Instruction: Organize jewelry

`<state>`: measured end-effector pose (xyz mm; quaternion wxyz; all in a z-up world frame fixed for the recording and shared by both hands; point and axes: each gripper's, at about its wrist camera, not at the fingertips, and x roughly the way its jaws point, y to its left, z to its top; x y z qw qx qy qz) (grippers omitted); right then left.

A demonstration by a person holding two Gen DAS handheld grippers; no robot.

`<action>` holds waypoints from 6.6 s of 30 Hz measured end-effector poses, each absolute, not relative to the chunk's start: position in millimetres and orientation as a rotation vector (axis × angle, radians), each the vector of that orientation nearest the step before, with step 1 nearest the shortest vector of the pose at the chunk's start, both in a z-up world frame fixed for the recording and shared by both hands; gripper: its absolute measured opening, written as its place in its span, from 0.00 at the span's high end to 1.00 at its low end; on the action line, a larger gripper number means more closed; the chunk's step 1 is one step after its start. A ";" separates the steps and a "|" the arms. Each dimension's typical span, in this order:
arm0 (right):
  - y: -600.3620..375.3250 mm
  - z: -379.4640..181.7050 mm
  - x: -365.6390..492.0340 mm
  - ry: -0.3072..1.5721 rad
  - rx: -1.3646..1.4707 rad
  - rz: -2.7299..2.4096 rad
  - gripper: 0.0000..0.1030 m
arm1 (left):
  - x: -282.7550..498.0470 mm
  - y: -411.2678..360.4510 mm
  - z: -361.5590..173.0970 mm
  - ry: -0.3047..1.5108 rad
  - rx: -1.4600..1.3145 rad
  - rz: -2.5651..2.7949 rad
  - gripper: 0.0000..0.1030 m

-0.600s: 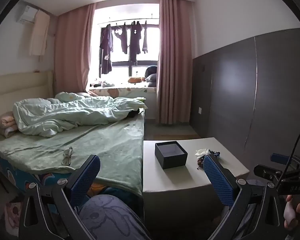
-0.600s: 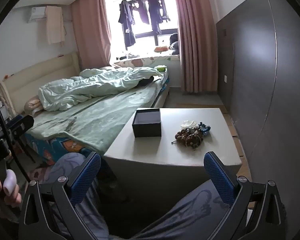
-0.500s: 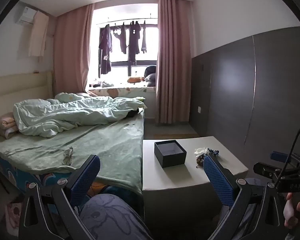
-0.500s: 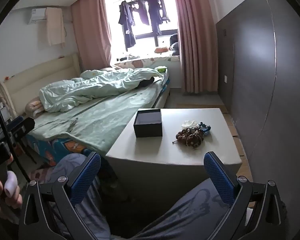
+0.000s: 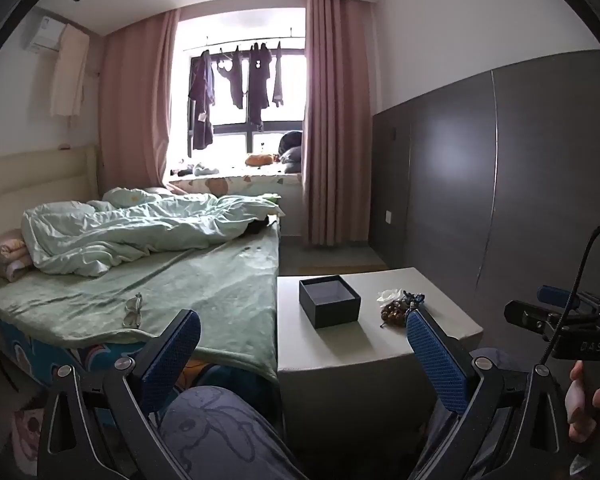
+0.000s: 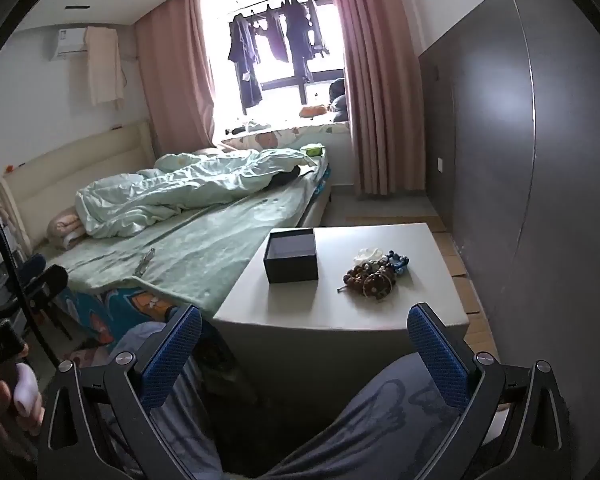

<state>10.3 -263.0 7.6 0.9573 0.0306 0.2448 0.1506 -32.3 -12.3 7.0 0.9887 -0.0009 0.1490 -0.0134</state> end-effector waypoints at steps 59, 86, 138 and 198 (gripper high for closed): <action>-263.9 13.2 17.4 0.495 0.044 0.322 0.00 | -19.8 -18.5 5.7 0.310 -0.018 -0.084 0.00; -307.1 -43.3 130.7 0.679 0.163 0.241 0.20 | 105.8 -40.5 -22.3 0.463 -0.030 -0.229 0.00; -350.2 -169.1 305.1 0.920 0.400 0.353 0.96 | 313.8 -138.6 -120.9 0.839 -0.085 -0.451 0.53; -290.9 -99.3 313.1 0.737 0.543 0.579 0.96 | 369.9 -37.1 -73.4 0.799 -0.247 -0.384 0.69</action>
